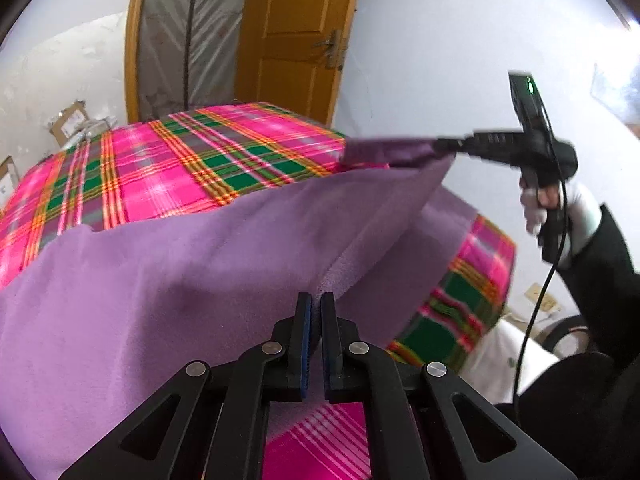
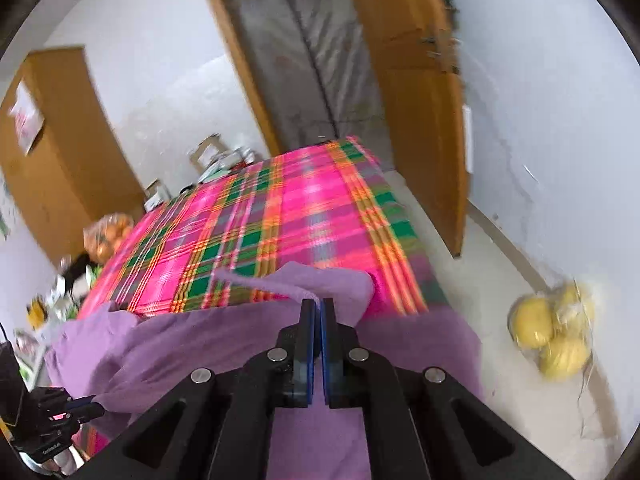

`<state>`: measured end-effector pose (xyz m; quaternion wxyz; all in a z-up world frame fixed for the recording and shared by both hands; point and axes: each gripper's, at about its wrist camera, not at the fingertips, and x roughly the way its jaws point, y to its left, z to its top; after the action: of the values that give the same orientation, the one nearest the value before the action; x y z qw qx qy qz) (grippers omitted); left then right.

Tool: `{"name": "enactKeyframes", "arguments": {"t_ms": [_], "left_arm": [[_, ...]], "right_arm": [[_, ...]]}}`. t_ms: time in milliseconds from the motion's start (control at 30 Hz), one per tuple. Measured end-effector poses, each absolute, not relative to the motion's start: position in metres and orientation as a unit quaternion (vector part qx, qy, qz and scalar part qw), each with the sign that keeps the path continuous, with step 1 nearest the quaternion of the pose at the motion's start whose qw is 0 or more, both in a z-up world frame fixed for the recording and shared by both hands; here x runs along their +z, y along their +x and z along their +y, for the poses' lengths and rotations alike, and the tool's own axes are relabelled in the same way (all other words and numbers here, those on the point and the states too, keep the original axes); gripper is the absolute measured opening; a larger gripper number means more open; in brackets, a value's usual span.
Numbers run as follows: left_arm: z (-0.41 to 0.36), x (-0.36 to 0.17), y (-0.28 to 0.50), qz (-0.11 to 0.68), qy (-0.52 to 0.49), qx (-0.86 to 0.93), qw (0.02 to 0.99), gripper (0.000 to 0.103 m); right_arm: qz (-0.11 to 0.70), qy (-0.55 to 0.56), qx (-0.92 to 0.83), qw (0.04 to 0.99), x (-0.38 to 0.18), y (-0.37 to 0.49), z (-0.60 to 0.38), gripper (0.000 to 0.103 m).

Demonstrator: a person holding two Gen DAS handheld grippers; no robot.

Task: Fold clothes

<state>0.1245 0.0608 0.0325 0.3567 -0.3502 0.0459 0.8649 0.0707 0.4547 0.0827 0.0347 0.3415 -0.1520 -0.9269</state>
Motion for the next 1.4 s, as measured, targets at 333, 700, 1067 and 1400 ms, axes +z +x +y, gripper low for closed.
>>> {"name": "enactKeyframes", "arguments": {"t_ms": [333,700,1067,1400], "left_arm": [[0.064,0.013,0.126,0.046,-0.385,0.847,0.364,0.004],[0.063,0.009,0.123,0.027,-0.391,0.848,0.357,0.004],[0.062,0.01,0.123,0.027,-0.393,0.848,0.354,0.004],[0.059,0.024,0.125,0.027,-0.379,0.853,0.357,0.004]], "right_arm": [[-0.091,0.393,-0.915,0.004,0.048,0.091,0.453,0.023],[0.18,0.378,-0.902,0.103,0.043,0.067,0.364,0.036],[0.095,0.379,-0.911,0.136,0.039,0.054,0.383,0.003],[-0.207,0.287,-0.934,0.052,0.078,0.091,0.511,0.003]]}}
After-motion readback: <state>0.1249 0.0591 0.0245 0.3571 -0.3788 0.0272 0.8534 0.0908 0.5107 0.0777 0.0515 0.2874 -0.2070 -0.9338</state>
